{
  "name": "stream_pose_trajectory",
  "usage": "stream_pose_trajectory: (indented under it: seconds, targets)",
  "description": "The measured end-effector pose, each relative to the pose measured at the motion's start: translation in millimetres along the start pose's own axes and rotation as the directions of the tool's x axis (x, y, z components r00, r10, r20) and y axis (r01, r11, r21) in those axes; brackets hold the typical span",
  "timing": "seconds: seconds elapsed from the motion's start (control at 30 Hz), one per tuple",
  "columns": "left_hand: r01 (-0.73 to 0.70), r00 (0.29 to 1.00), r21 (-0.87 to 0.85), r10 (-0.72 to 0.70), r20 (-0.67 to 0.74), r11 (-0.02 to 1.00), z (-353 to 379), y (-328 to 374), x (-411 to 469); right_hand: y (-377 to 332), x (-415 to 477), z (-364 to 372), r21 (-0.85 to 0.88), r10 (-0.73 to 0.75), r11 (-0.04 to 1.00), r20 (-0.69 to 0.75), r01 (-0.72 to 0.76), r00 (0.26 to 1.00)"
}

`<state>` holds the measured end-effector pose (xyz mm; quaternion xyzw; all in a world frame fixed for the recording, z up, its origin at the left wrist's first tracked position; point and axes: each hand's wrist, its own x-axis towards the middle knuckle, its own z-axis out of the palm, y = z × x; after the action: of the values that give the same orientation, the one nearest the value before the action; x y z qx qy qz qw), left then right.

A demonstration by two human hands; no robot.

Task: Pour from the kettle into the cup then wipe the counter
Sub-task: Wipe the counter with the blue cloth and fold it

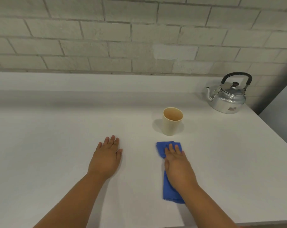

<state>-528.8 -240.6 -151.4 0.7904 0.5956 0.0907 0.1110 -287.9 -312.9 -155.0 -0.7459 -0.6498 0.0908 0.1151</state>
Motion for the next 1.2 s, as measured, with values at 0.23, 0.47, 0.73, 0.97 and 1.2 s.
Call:
stream_pose_trajectory:
  seconds: [0.23, 0.47, 0.73, 0.97, 1.2]
  targets:
    - [-0.005, 1.0, -0.007, 0.005, 0.001, 1.0, 1.1, -1.4, 0.7, -61.4, 22.8, 6.2, -0.075, -0.056, 0.995, 0.046, 0.059, 0.997]
    - [-0.008, 1.0, -0.012, 0.008, -0.008, 1.0, 2.3, -2.4, 1.6, -21.0, 8.1, 2.4, 0.052, 0.004, 0.999, 0.017, -0.005, 1.0]
    - [-0.014, 1.0, -0.014, 0.014, -0.006, 1.0, 2.0, -2.6, 1.5, -84.4, 24.0, 17.6, 0.048, -0.101, 0.994, 0.053, 0.098, 0.993]
    - [-0.005, 1.0, -0.009, 0.006, 0.004, 1.0, 1.3, -3.1, 1.1, -43.6, 1.7, 12.4, -0.056, -0.138, 0.988, 0.083, 0.143, 0.987]
    - [0.029, 0.999, -0.032, -0.028, 0.043, 0.999, -4.7, 1.2, 0.5, -50.7, 24.9, -34.1, 0.102, -0.053, 0.994, 0.102, 0.042, 0.993]
